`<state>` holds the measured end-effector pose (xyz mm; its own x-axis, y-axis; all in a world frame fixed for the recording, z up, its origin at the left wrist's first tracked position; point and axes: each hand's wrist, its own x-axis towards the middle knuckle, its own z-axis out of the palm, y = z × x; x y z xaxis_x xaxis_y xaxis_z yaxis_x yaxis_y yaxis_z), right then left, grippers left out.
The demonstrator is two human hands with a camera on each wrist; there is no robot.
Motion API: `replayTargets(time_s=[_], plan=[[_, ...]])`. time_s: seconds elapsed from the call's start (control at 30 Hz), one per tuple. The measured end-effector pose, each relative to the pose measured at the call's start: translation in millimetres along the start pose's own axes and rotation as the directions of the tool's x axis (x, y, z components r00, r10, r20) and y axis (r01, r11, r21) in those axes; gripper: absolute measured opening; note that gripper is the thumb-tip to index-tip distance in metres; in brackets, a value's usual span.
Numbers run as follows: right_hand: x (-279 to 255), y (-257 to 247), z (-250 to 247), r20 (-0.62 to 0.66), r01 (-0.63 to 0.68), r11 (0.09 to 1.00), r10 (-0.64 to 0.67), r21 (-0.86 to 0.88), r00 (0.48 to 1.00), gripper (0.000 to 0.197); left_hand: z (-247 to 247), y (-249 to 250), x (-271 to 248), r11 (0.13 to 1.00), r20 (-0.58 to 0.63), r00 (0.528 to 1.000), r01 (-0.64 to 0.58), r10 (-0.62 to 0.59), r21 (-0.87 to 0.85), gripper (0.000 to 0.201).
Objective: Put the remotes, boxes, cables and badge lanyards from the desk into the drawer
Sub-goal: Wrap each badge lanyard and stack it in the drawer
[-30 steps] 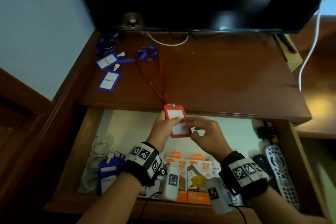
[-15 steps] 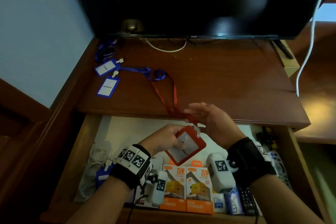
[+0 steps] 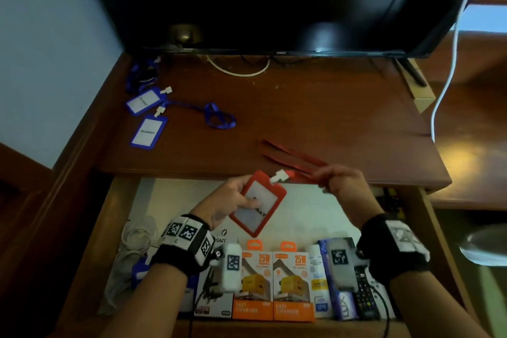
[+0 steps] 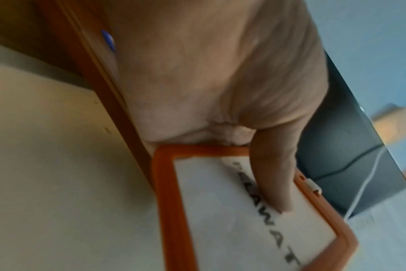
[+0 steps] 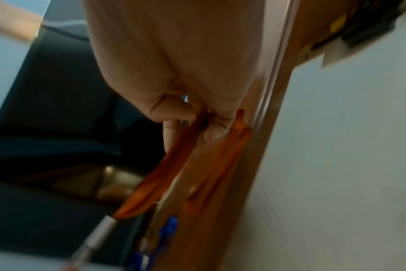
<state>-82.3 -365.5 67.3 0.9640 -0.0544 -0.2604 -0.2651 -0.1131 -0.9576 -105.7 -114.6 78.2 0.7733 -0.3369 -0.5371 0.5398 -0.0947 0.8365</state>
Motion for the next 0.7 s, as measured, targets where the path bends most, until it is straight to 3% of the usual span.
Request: replayTargets(time_s=[0.07,0.13,0.23,0.3,0.37,0.4,0.47,0.53,0.7], plan=[[-5,14,2,0.020,-0.058,0.990,0.061,-0.128,0.998,0.041,5,2,1,0.994,-0.035,0.999,-0.037,0.034,-0.100,0.032],[-8,28,4,-0.039,-0.081,0.977,0.075,-0.197,0.996,0.037,13,0,2,0.991,-0.021,0.998,-0.061,0.059,-0.118,0.032],[-12,41,3,-0.151,-0.017,0.919,-0.046,-0.393,0.988,0.037,24,-3,1,0.991,0.013,0.997,-0.078,0.080,-0.111,0.033],[-20,38,4,-0.183,-0.063,0.844,-0.042,-0.533,0.982,0.032,28,-5,1,0.991,0.035,0.996,-0.084,0.088,-0.109,0.034],[-25,36,8,-0.154,-0.045,0.831,-0.049,-0.555,0.987,0.034,29,-4,1,0.988,0.042,0.994,-0.092,0.097,-0.121,0.035],[-26,34,10,-0.121,-0.009,0.860,-0.062,-0.511,0.991,0.035,29,-2,2,0.986,0.039,0.994,-0.099,0.105,-0.132,0.035],[-27,28,14,-0.100,0.011,0.973,-0.035,-0.232,0.994,0.035,31,2,3,0.979,0.033,0.991,-0.122,0.129,-0.166,0.036],[-30,20,18,-0.106,-0.029,1.000,0.030,0.008,0.994,0.036,35,5,3,0.960,0.017,0.986,-0.157,0.166,-0.232,0.038],[-43,14,30,-0.042,-0.057,0.986,0.065,0.158,0.997,0.024,44,4,3,0.880,-0.108,0.960,-0.280,0.258,-0.384,0.048]])
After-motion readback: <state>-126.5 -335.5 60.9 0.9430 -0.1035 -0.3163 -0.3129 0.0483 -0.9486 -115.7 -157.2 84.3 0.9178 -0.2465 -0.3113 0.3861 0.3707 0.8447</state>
